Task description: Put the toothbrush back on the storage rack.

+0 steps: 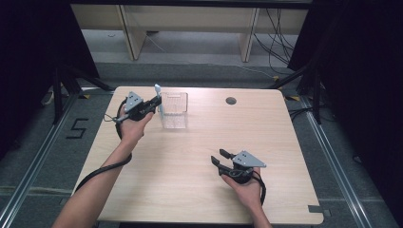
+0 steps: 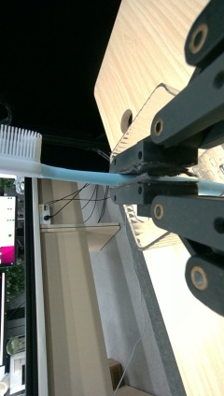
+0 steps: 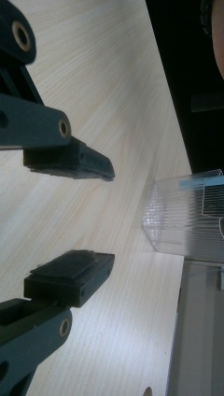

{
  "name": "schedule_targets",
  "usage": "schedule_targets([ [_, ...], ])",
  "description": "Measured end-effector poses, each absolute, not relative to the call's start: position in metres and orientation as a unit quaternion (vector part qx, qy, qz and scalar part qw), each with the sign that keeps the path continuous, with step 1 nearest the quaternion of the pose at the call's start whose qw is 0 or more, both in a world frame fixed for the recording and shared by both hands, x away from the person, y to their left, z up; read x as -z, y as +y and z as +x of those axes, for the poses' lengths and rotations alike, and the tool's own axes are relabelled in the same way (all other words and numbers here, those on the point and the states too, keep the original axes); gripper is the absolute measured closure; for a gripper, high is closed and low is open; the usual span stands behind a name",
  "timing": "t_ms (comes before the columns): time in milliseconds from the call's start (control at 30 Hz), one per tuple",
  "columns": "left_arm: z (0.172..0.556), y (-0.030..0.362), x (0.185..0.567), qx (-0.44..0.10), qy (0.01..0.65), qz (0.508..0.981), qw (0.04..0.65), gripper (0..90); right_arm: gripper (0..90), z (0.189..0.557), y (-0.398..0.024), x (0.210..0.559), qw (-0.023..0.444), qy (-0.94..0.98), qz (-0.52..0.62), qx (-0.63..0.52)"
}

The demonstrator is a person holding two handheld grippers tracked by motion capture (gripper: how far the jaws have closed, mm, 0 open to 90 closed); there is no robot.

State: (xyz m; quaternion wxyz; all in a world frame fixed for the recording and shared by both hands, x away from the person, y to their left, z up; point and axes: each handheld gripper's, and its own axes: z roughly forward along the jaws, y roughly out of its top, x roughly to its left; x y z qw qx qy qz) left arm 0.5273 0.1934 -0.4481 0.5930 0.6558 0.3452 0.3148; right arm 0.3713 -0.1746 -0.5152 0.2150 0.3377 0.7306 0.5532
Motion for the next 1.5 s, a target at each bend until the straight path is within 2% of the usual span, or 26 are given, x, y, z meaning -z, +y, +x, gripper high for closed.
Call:
schedule_targets([
  [233, 0.527, 0.193, 0.452, -0.313, 0.348, 0.660, 0.588, 84.4, 52.7, 0.371, -0.175, 0.515, 0.216, 0.730, 0.338, -0.552],
  [267, 0.527, 0.194, 0.453, -0.312, 0.349, 0.660, 0.587, 84.4, 52.7, 0.369, -0.173, 0.515, 0.201, 0.727, 0.354, -0.553],
  [333, 0.526, 0.194, 0.456, -0.310, 0.352, 0.661, 0.585, 84.4, 52.7, 0.371, -0.175, 0.515, 0.216, 0.730, 0.338, -0.553],
  [367, 0.527, 0.195, 0.457, -0.310, 0.352, 0.663, 0.583, 84.3, 52.7, 0.371, -0.173, 0.516, 0.203, 0.723, 0.344, -0.564],
  [533, 0.527, 0.196, 0.459, -0.307, 0.356, 0.662, 0.584, 84.3, 52.7, 0.371, -0.171, 0.517, 0.202, 0.722, 0.343, -0.566],
  [667, 0.527, 0.197, 0.461, -0.306, 0.357, 0.664, 0.581, 84.1, 52.7, 0.372, -0.173, 0.516, 0.223, 0.726, 0.334, -0.558],
  [767, 0.526, 0.196, 0.462, -0.304, 0.360, 0.664, 0.581, 84.1, 52.7, 0.371, -0.171, 0.517, 0.204, 0.724, 0.345, -0.561],
  [1333, 0.524, 0.196, 0.465, -0.301, 0.363, 0.667, 0.577, 82.7, 52.6, 0.371, -0.171, 0.516, 0.202, 0.723, 0.343, -0.564],
  [1500, 0.523, 0.196, 0.464, -0.303, 0.362, 0.669, 0.574, 77.9, 52.6, 0.371, -0.171, 0.517, 0.202, 0.723, 0.344, -0.564],
])
